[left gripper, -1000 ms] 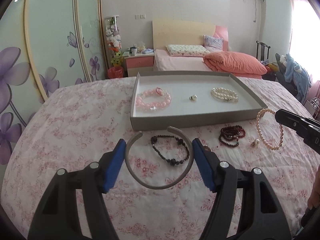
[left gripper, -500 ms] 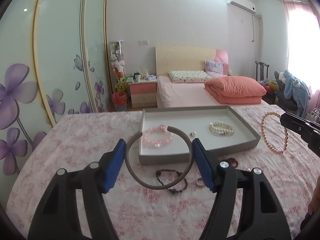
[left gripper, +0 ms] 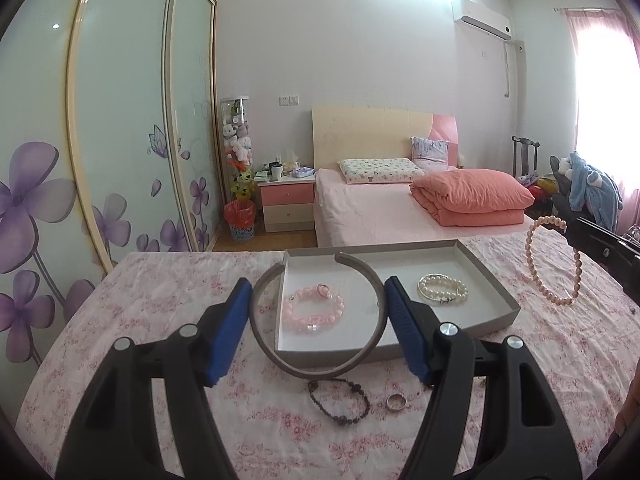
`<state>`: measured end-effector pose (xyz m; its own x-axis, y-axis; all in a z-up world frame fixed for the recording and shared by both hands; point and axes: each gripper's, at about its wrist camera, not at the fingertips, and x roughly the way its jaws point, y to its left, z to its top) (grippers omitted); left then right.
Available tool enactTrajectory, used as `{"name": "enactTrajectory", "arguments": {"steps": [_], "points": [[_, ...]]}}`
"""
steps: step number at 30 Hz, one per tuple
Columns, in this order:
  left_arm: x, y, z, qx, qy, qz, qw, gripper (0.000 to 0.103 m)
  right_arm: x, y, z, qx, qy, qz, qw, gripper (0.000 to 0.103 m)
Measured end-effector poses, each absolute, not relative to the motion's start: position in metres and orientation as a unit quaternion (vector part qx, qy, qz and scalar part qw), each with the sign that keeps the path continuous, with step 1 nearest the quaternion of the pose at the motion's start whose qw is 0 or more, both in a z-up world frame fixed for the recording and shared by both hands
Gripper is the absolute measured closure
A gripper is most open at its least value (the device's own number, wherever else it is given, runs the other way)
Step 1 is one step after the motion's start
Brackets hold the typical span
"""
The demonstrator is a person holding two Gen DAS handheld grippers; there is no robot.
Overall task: Organize jewelry
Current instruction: 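Carry the silver cuff and pink pearl bracelet into the grey tray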
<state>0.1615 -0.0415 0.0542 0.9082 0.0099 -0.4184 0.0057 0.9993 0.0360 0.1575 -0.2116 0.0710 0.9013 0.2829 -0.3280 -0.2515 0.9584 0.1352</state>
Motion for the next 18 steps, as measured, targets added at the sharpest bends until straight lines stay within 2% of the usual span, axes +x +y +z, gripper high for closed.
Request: {"name": "enactTrajectory", "arguments": {"steps": [18], "points": [[0.249,-0.051,0.042,0.003,0.241,-0.015,0.970,0.037,0.226,-0.214,0.067,0.070,0.194,0.134,0.969,0.096]]}}
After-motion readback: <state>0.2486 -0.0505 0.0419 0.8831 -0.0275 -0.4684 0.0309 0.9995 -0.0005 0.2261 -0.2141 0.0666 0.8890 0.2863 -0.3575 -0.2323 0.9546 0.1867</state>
